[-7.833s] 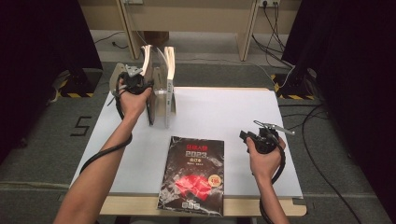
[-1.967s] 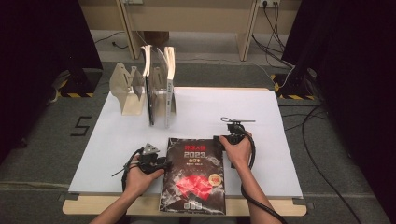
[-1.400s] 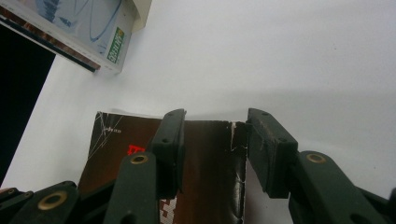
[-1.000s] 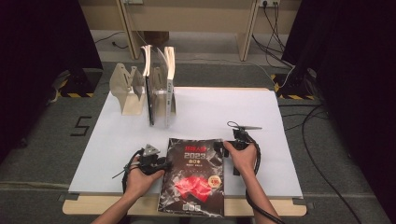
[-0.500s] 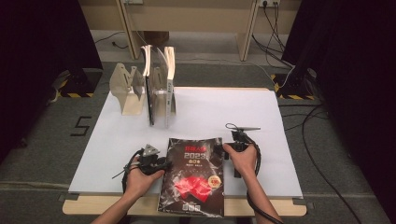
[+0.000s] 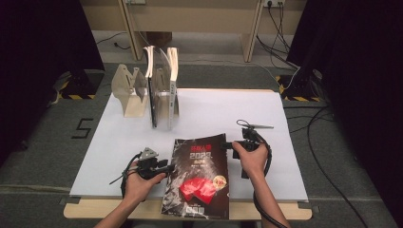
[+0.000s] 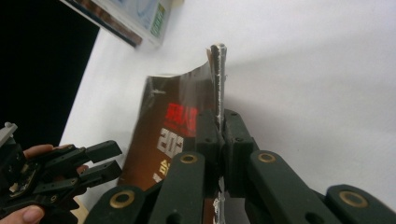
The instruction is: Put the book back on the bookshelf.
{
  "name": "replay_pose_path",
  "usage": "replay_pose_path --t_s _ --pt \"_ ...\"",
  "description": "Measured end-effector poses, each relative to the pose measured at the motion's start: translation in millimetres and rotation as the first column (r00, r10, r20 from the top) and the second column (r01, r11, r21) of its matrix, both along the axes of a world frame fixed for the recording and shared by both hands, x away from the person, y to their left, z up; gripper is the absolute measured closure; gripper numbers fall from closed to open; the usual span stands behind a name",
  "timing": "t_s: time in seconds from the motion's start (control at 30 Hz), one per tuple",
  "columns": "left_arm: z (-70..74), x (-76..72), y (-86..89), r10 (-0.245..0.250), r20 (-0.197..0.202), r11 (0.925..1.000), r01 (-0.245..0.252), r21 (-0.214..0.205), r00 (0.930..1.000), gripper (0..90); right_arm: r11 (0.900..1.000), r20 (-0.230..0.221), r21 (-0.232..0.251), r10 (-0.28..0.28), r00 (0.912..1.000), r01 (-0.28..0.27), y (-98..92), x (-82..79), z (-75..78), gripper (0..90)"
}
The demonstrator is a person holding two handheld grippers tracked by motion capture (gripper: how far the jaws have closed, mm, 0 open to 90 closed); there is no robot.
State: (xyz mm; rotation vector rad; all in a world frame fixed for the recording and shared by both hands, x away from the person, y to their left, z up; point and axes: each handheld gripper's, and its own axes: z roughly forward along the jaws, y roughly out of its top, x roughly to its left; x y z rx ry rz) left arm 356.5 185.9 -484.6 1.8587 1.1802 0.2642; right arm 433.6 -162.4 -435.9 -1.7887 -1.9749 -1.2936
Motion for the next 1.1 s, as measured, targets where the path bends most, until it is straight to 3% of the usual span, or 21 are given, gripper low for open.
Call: replay_pose_path --t_s 0.07,0.1,0.13,0.17,0.47,0.6,0.73,0.8,1.0,1.07,1.1 --pt "3.1 0.0 0.5 0.005 0.009 1.0000 -0.005 -0.007 0.9999 54.5 0.9999 0.009 0.005 -0.011 0.9999 0.011 -1.1 -0.8 4.8 87.3" --pt "8.5 3.4 2.2 -0.016 0.049 0.9997 0.017 -0.020 0.9987 53.9 0.9996 0.040 0.000 -0.030 0.9987 0.030 -3.4 -2.0 14.8 87.3" --pt "8.5 3.4 2.2 -0.016 0.049 0.9997 0.017 -0.020 0.9987 53.3 0.9996 0.040 0.000 -0.030 0.9987 0.030 -3.4 -2.0 14.8 87.3" --pt "14.4 2.6 0.6 0.000 0.030 0.9991 0.002 -0.042 0.9996 52.4 0.9991 0.069 -0.002 -0.043 0.9967 0.043 -5.3 -2.5 24.4 87.4" --pt "22.1 8.5 -3.3 0.000 0.023 0.9980 0.002 -0.063 0.9997 42.9 0.9938 0.168 -0.034 -0.099 0.9807 0.106 -7.9 -2.3 53.2 87.3" --pt "25.5 10.7 -5.5 0.002 0.035 0.9974 0.001 -0.072 0.9994 42.0 0.9889 0.211 -0.053 -0.125 0.9696 0.139 -5.3 -3.6 61.6 87.3" --pt "28.7 10.4 -6.1 0.007 0.047 0.9980 -0.004 -0.064 0.9989 46.6 0.9879 0.225 -0.052 -0.131 0.9656 0.146 -3.2 -3.5 66.1 87.3" --pt "30.3 10.5 -4.7 0.001 0.048 0.9992 0.001 -0.039 0.9988 50.0 0.9877 0.230 -0.054 -0.131 0.9643 0.147 -2.0 -3.3 69.6 87.3" --pt "30.9 11.9 -4.4 -0.011 0.024 0.9993 0.012 -0.037 0.9997 52.6 0.9845 0.254 -0.068 -0.139 0.9572 0.161 0.4 -4.4 73.7 87.3" --pt "34.7 13.5 -8.9 -0.058 0.016 0.9927 0.060 -0.105 0.9982 52.8 0.9800 0.283 -0.069 -0.160 0.9456 0.187 2.1 -6.1 78.2 87.3" --pt "34.7 13.5 -8.9 -0.058 0.016 0.9927 0.060 -0.105 0.9982 52.9 0.9788 0.293 -0.069 -0.165 0.9417 0.193 2.7 -6.5 80.3 87.3"
